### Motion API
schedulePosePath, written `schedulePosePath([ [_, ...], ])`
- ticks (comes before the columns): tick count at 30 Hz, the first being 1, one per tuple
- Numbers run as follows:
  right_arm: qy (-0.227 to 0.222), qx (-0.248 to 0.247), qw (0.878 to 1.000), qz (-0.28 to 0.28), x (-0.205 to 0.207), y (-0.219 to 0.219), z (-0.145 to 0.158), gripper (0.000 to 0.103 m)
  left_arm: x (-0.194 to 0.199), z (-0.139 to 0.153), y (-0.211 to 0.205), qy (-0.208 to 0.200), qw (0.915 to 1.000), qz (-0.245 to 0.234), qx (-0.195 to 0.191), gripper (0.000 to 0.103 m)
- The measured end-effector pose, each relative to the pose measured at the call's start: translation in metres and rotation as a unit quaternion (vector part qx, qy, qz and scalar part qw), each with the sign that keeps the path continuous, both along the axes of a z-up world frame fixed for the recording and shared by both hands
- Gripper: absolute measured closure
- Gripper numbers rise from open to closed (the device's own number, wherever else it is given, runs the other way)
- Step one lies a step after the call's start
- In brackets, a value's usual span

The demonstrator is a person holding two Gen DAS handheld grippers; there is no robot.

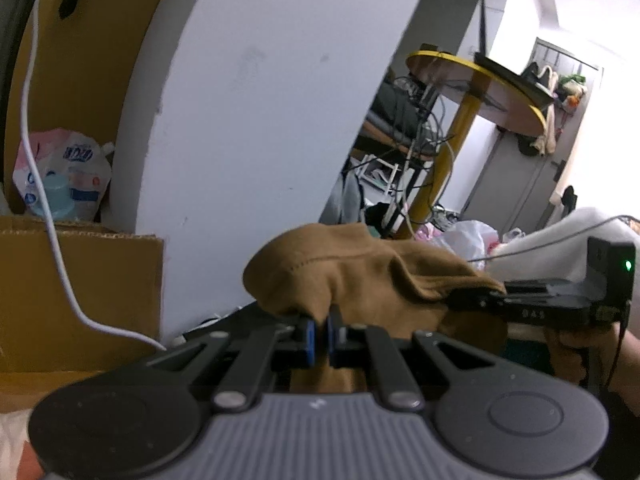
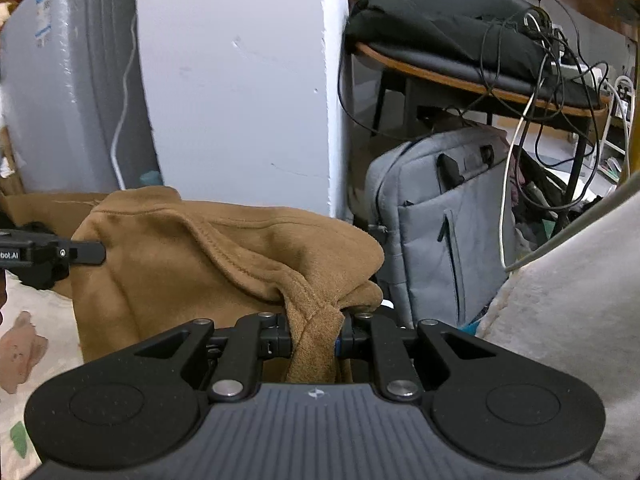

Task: Fold clothes
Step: 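Carry the folded brown T-shirt with both grippers toward the grey backpack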

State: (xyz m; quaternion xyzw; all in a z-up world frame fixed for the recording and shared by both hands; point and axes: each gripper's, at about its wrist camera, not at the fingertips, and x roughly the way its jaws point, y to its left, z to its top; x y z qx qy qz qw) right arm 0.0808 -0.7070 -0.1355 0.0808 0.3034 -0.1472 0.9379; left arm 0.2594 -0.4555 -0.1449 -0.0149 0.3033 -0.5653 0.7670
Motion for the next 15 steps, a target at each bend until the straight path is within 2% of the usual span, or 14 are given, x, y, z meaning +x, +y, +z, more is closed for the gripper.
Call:
schedulePosePath([
  [6,0.012,0.014,1.000,-0.016,0.024,-0.008,-0.028,0.086,0.023,-0.029,-0.012,0.018,0.9997,0.014,0.009,0.097],
  [15,0.011,0.003,0.999,-0.038,0.056,-0.021,-0.059,0.085,0.053,-0.062,-0.032,0.018,0.9995,0.013,0.021,0.097],
])
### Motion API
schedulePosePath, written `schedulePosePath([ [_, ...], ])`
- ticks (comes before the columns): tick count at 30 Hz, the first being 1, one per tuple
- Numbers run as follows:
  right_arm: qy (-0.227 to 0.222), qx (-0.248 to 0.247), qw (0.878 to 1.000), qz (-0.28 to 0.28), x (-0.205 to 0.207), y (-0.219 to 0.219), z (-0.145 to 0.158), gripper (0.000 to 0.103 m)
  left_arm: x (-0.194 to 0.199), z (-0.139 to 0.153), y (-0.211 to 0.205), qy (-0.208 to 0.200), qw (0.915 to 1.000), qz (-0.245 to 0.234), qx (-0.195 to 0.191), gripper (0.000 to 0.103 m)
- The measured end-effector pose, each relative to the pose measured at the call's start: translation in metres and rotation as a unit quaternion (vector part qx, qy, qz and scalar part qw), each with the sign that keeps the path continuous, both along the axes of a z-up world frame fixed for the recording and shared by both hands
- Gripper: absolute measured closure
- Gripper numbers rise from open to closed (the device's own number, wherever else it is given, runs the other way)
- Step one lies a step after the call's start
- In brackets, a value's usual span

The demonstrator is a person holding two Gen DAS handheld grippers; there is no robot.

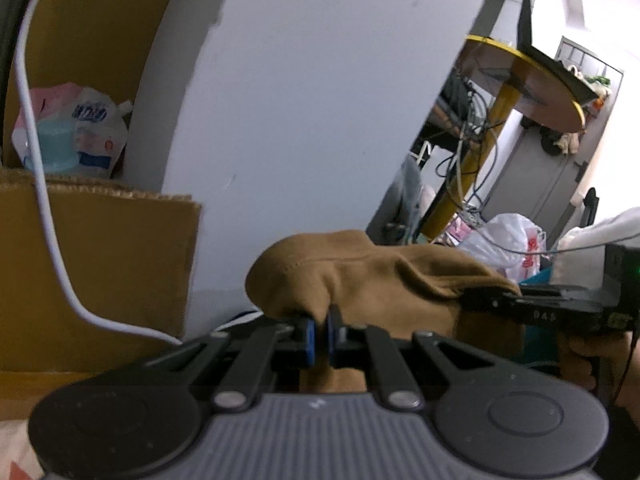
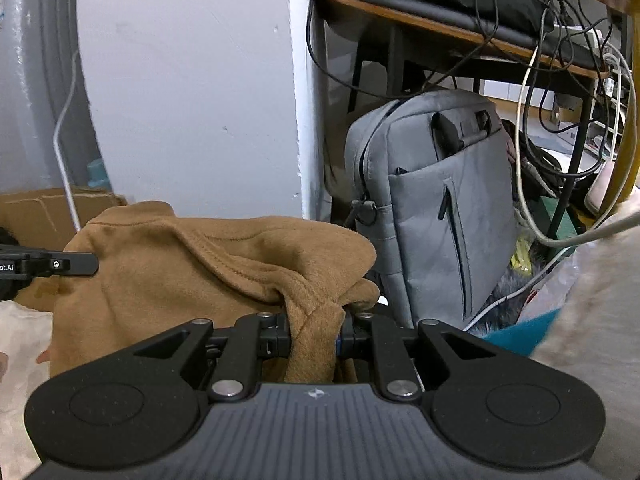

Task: Fold clothes
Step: 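Carry the folded brown T-shirt with both grippers toward the grey backpack, then lower the folded T-shirt onto the stack and open both grippers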

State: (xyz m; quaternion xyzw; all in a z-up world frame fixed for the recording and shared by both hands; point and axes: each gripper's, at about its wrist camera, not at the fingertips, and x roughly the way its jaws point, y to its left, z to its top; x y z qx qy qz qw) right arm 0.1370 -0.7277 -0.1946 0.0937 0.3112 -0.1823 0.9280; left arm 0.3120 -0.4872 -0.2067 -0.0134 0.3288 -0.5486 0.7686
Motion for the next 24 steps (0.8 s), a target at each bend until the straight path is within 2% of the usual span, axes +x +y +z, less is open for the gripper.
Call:
schedulePosePath([
  [6,-0.014,0.010,1.000,-0.023,0.007,-0.014,-0.028,0.085,0.012,-0.027,-0.016,0.004,1.0000,0.000,0.002,0.096],
  [10,-0.042,0.010,0.999,-0.033,0.006,-0.018,-0.049,0.083,0.014,-0.040,-0.017,0.014,0.9999,0.001,-0.002,0.092],
  [12,-0.038,0.009,0.999,-0.037,0.009,-0.019,-0.055,0.074,0.016,-0.044,-0.014,0.023,0.9997,0.003,-0.011,0.088],
  [13,-0.031,0.006,0.999,-0.039,0.012,-0.021,-0.058,0.065,0.019,-0.047,-0.013,0.035,0.9992,0.006,-0.020,0.087],
  [14,-0.026,0.005,0.999,-0.045,0.015,-0.024,-0.059,0.055,0.023,-0.050,-0.013,0.048,0.9984,0.007,-0.027,0.081],
  [16,-0.023,0.023,0.996,-0.085,0.013,-0.027,-0.062,0.046,0.025,-0.051,-0.015,0.054,0.9981,0.012,-0.028,0.074],
  [17,-0.024,0.034,0.994,-0.101,0.011,-0.027,-0.061,0.046,0.026,-0.051,-0.017,0.056,0.9980,0.014,-0.027,0.073],
  [21,-0.015,0.026,0.994,-0.108,0.004,-0.015,-0.054,0.045,0.034,-0.054,-0.025,0.083,0.9956,0.022,-0.037,0.073],
  [24,-0.020,0.041,0.992,-0.120,-0.003,-0.008,-0.047,0.045,0.038,-0.055,-0.028,0.095,0.9943,0.029,-0.038,0.073],
])
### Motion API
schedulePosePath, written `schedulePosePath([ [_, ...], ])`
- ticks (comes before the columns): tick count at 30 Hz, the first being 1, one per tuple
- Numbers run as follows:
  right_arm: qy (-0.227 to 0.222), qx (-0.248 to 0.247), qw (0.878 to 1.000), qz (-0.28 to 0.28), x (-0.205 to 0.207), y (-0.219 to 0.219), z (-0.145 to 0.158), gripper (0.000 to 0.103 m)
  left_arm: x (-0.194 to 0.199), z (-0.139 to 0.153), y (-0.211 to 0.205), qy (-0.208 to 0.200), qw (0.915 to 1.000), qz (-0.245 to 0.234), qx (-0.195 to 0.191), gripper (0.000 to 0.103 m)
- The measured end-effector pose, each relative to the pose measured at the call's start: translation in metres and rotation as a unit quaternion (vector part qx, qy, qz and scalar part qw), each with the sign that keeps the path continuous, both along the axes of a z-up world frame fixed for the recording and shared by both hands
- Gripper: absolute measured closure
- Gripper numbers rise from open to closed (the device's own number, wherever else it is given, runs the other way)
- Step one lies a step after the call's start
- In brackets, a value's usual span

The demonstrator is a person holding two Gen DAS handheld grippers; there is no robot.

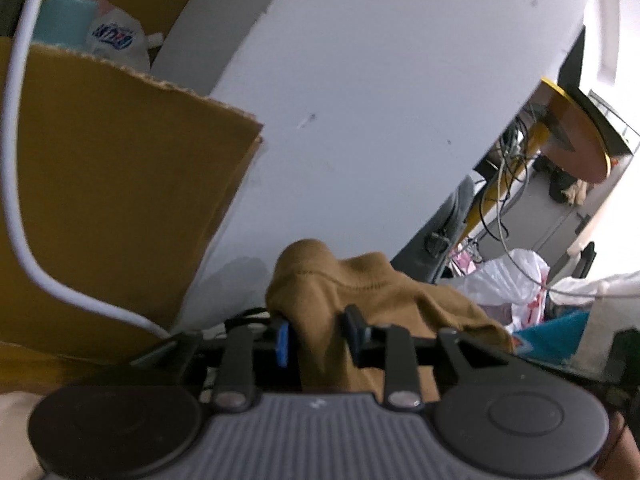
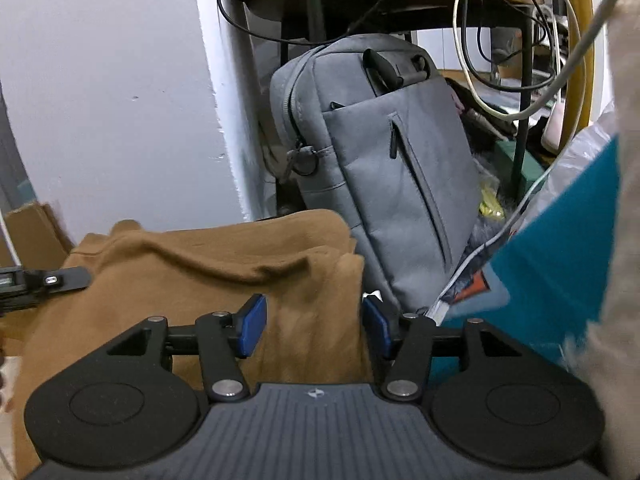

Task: Fold clothes
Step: 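Lower the folded T-shirt onto the stack and open both grippers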

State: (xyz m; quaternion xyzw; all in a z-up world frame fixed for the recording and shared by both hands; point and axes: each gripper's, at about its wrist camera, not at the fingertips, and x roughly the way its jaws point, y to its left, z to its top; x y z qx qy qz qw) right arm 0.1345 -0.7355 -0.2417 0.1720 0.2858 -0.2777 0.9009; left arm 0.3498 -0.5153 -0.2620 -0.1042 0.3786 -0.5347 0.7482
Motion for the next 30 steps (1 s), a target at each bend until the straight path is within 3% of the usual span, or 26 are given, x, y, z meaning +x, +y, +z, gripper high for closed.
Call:
schedulePosePath([
  [4,-0.009,0.014,1.000,-0.027,-0.008,0.014,0.001,0.045,-0.006,0.006,0.005,0.010,0.9997,0.022,0.001,0.074],
  [6,0.007,-0.025,1.000,-0.003,-0.003,0.027,0.004,0.045,-0.002,0.012,0.002,0.009,0.9997,0.024,0.004,0.075],
  [8,-0.003,-0.030,1.000,-0.006,-0.002,0.028,0.009,0.045,0.001,0.019,-0.001,0.006,0.9997,0.023,0.008,0.080],
  [12,-0.021,-0.046,0.999,-0.012,-0.001,0.023,0.021,0.046,-0.007,0.031,-0.008,-0.032,0.9986,0.014,0.039,0.086],
  [13,-0.019,-0.059,0.998,-0.012,0.000,0.022,0.022,0.049,-0.009,0.031,-0.009,-0.039,0.9981,0.012,0.045,0.088],
  [16,-0.009,-0.085,0.996,-0.021,0.005,0.014,0.026,0.080,-0.012,0.031,-0.010,-0.050,0.9973,0.013,0.053,0.089],
  [22,0.019,-0.095,0.995,-0.009,0.012,-0.003,0.021,0.086,-0.013,0.019,-0.017,-0.068,0.9961,0.011,0.056,0.089],
  [24,0.023,-0.098,0.995,-0.002,0.016,-0.003,0.018,0.087,-0.009,0.015,-0.017,-0.062,0.9964,0.014,0.056,0.089],
  [26,0.020,-0.100,0.995,0.002,0.021,-0.008,0.013,0.092,-0.004,0.006,-0.015,-0.031,0.9983,0.027,0.042,0.089],
  [30,0.026,-0.106,0.994,0.001,0.029,-0.013,0.003,0.094,-0.005,0.000,-0.020,-0.032,0.9980,0.031,0.045,0.089],
])
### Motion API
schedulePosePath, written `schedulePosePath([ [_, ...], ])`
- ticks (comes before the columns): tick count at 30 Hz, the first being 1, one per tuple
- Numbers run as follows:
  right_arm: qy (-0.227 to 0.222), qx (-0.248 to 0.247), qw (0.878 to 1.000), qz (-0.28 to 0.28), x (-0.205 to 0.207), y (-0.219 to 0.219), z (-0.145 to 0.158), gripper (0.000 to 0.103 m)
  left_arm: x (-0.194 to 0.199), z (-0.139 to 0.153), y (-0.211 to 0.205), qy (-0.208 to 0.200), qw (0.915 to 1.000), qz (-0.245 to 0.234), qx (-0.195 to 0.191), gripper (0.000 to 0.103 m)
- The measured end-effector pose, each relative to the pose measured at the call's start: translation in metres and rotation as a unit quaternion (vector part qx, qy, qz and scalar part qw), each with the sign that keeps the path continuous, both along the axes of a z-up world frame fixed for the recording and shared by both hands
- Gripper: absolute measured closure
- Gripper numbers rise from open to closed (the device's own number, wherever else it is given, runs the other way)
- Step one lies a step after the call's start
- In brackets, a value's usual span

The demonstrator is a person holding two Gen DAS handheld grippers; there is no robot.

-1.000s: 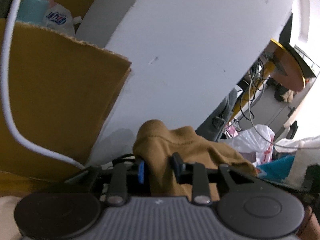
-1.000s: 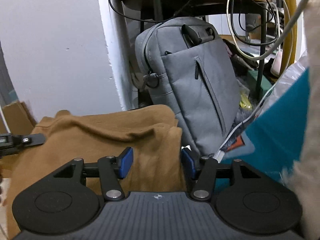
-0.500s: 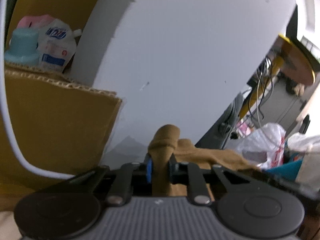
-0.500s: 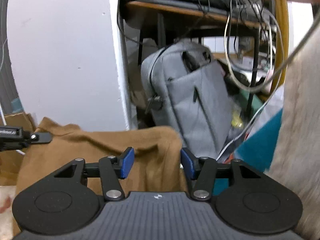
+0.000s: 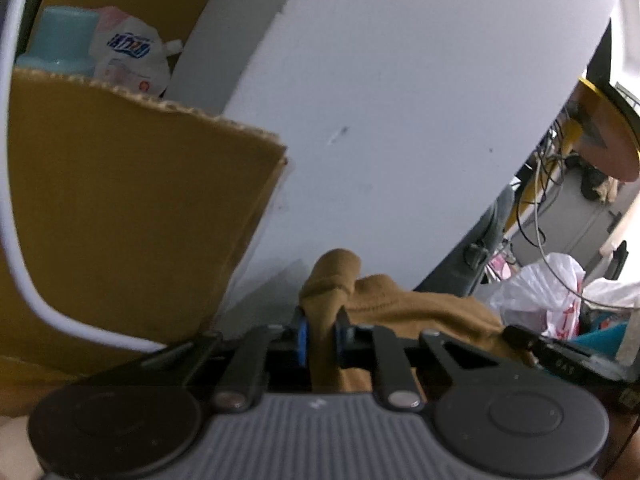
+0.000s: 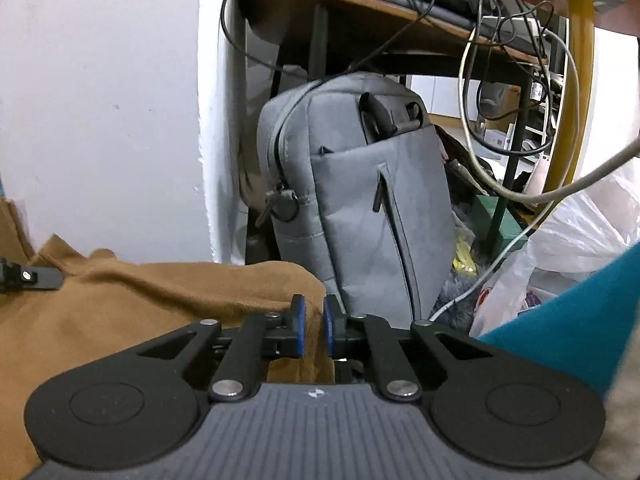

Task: Fold clothes
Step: 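Lower the folded T-shirt onto the stack and open both grippers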

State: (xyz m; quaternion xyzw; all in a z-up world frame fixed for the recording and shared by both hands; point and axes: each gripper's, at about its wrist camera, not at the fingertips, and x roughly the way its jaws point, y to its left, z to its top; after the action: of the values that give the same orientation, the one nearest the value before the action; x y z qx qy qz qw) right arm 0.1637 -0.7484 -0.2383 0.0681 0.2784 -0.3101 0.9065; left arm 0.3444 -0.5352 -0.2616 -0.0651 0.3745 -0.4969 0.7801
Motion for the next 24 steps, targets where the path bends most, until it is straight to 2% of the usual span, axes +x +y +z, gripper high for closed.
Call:
schedulePosePath([
  [1,0.005,-0.002,1.000,0.000,0.003,-0.001,-0.004,0.094,-0.001,-0.001,-0.002,-0.003,1.0000,-0.001,0.004,0.087],
  [3,0.011,-0.006,1.000,-0.001,0.006,-0.001,-0.008,0.094,0.002,0.001,-0.003,-0.001,1.0000,0.003,0.006,0.077],
  [5,0.017,-0.011,1.000,-0.002,0.007,-0.001,-0.011,0.089,0.001,0.003,0.000,0.005,0.9999,0.014,0.008,0.063],
  [6,0.015,-0.010,1.000,-0.006,0.007,-0.002,-0.010,0.085,0.000,0.007,0.003,0.002,0.9997,0.022,0.007,0.059],
  [8,0.001,-0.008,1.000,-0.018,0.002,-0.001,-0.004,0.066,-0.004,0.016,0.011,-0.010,0.9991,0.040,0.005,0.053],
  [11,-0.026,-0.005,1.000,-0.016,-0.005,0.004,0.007,0.063,-0.016,0.036,0.025,-0.034,0.9984,0.045,0.001,0.053],
  [15,-0.022,-0.037,0.999,-0.008,-0.007,0.021,0.019,0.063,-0.039,0.052,0.037,-0.047,0.9981,0.039,-0.004,0.053],
  [19,-0.035,-0.036,0.999,0.007,-0.020,0.039,0.031,0.063,-0.069,0.061,0.047,-0.061,0.9980,0.015,-0.013,0.053],
  [21,-0.037,-0.040,0.998,0.017,-0.031,0.048,0.036,0.063,-0.082,0.058,0.049,-0.052,0.9984,0.003,-0.022,0.053],
  [24,-0.028,-0.018,0.998,0.050,-0.047,0.062,0.039,0.065,-0.097,0.053,0.053,-0.037,0.9989,-0.007,-0.028,0.053],
])
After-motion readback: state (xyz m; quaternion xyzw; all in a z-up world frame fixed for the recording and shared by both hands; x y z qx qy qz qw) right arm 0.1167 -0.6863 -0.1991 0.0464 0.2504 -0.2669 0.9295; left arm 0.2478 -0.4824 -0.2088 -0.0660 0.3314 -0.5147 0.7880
